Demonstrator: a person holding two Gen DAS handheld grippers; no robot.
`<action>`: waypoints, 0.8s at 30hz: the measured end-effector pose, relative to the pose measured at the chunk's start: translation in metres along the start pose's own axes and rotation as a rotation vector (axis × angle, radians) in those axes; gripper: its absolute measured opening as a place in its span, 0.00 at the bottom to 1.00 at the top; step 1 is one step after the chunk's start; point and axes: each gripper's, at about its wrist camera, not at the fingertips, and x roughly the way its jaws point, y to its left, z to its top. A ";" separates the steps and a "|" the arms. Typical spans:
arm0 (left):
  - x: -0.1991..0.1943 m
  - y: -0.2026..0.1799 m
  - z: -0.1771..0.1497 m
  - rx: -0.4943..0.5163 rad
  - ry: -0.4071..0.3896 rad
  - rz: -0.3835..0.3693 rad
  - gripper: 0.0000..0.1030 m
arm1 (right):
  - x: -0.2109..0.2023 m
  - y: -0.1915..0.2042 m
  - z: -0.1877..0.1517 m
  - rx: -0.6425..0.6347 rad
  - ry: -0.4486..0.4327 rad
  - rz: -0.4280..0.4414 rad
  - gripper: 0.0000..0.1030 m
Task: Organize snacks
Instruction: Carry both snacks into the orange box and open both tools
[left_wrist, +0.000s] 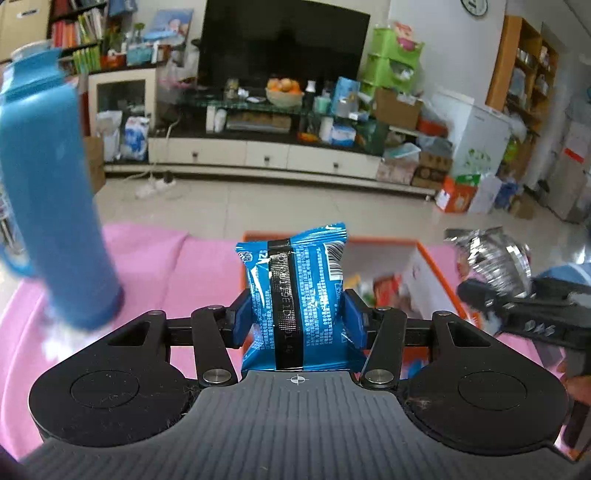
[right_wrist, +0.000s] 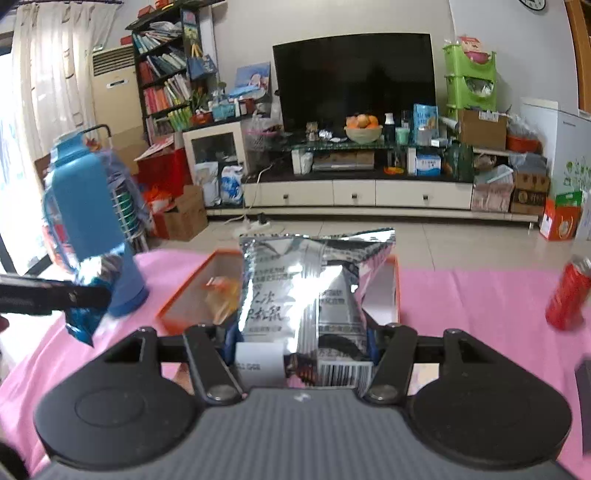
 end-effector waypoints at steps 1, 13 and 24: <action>0.014 -0.002 0.008 0.006 0.001 -0.002 0.22 | 0.017 -0.004 0.007 -0.006 0.006 -0.004 0.58; 0.163 -0.015 -0.004 0.062 0.145 0.050 0.27 | 0.143 -0.021 -0.009 -0.042 0.150 0.010 0.63; 0.066 -0.024 -0.030 0.062 0.043 0.011 0.62 | 0.050 -0.011 -0.008 -0.011 0.027 0.010 0.90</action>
